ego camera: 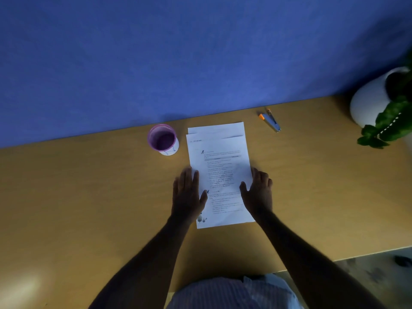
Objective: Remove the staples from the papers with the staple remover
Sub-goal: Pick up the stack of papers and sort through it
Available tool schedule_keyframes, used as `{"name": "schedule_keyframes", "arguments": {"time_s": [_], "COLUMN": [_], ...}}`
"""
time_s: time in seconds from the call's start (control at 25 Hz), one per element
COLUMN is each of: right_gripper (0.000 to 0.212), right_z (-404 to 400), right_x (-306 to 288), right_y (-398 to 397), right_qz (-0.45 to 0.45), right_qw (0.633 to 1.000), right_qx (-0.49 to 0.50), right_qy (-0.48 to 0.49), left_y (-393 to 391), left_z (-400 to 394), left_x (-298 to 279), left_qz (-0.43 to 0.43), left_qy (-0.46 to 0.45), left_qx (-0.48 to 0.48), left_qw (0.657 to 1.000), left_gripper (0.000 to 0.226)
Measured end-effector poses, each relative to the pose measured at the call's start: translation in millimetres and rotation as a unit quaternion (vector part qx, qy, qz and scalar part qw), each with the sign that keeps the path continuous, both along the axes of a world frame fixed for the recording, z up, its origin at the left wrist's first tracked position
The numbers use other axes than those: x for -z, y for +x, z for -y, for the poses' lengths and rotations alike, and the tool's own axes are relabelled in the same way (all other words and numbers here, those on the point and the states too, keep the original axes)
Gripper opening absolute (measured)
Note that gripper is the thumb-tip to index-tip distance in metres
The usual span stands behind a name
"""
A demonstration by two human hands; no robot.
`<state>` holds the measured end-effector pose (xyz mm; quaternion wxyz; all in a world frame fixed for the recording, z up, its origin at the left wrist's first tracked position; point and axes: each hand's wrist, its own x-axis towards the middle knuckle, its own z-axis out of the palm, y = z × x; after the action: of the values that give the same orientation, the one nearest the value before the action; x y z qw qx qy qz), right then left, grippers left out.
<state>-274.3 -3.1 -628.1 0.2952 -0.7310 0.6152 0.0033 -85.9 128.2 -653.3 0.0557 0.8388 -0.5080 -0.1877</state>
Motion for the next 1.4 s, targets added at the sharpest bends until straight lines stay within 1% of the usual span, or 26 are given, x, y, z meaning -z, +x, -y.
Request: {"name": "schedule_keyframes", "arguments": {"time_s": [0.08, 0.24, 0.32, 0.4, 0.52, 0.6, 0.64, 0.68, 0.72, 0.76, 0.8, 0.84, 0.92, 1.0, 1.08, 1.16, 1.24, 1.32, 1.4], "right_gripper": [0.061, 0.057, 0.056, 0.058, 0.058, 0.044, 0.036, 0.033, 0.035, 0.041, 0.047, 0.048, 0.044, 0.040, 0.030, 0.021, 0.017, 0.015, 0.013], "right_z": [2, 8, 13, 18, 31, 36, 36, 33, 30, 26, 24, 21, 11, 1, -4, -4, -5, -8, -12], "right_x": [-3, -3, 0, 1, 6, 4, 3, 3, 6, 10, 28, 47, 59, 28, -7, -20, -27, -33, -41], "right_y": [5, 12, 13, 15, 11, 11, 11, 10, 10, 8, 3, -4, -8, -1, 5, 1, -7, -16, -25], "right_qz": [0.009, 0.017, 0.039, 0.079, 0.151, 0.176, 0.182, 0.177, 0.169, 0.149, 0.133, 0.125, 0.135, 0.161, 0.169, 0.189, 0.208, 0.224, 0.234], "right_qw": [1.000, 0.998, 0.994, 0.982, 0.947, 0.928, 0.924, 0.925, 0.931, 0.942, 0.951, 0.960, 0.967, 0.963, 0.957, 0.945, 0.938, 0.932, 0.930], "right_qx": [0.022, 0.048, 0.083, 0.141, 0.220, 0.252, 0.253, 0.247, 0.237, 0.227, 0.213, 0.191, 0.171, 0.182, 0.198, 0.224, 0.230, 0.229, 0.225], "right_qy": [0.010, 0.027, 0.052, 0.101, 0.176, 0.213, 0.224, 0.227, 0.218, 0.198, 0.178, 0.161, 0.132, 0.119, 0.131, 0.149, 0.157, 0.168, 0.173], "left_y": [-3, -3, -4, -5, -5, -4, -4, -4, -4, -4, -4, -3, -1, -2, -4, -6, -8, -6, 2], "left_z": [0, -3, -5, -5, -6, -8, -8, -8, -8, -7, -7, -8, -9, -10, -10, -9, -6, 3, 17], "left_x": [1, 8, 11, 11, 11, 12, 13, 13, 13, 13, 13, 13, 13, 11, 7, 3, -1, -11, -19], "left_qz": [0.001, 0.003, 0.003, -0.001, 0.006, 0.015, 0.015, 0.016, 0.015, 0.013, 0.011, 0.010, 0.004, -0.004, -0.017, -0.045, -0.087, -0.136, -0.195], "left_qy": [0.007, 0.006, 0.006, 0.000, -0.013, -0.026, -0.028, -0.029, -0.028, -0.026, -0.020, -0.015, -0.010, -0.003, 0.009, 0.015, -0.021, -0.067, -0.076], "left_qx": [-0.006, -0.001, -0.001, -0.003, 0.000, 0.004, 0.005, 0.007, 0.007, 0.009, 0.010, 0.011, 0.012, 0.013, 0.009, -0.016, -0.067, -0.130, -0.210], "left_qw": [1.000, 1.000, 1.000, 1.000, 1.000, 1.000, 0.999, 0.999, 0.999, 1.000, 1.000, 1.000, 1.000, 1.000, 1.000, 0.999, 0.994, 0.980, 0.955], "left_gripper": [0.076, 0.080, 0.082, 0.083, 0.083, 0.082, 0.082, 0.082, 0.082, 0.083, 0.084, 0.084, 0.084, 0.083, 0.082, 0.081, 0.077, 0.073, 0.071]}}
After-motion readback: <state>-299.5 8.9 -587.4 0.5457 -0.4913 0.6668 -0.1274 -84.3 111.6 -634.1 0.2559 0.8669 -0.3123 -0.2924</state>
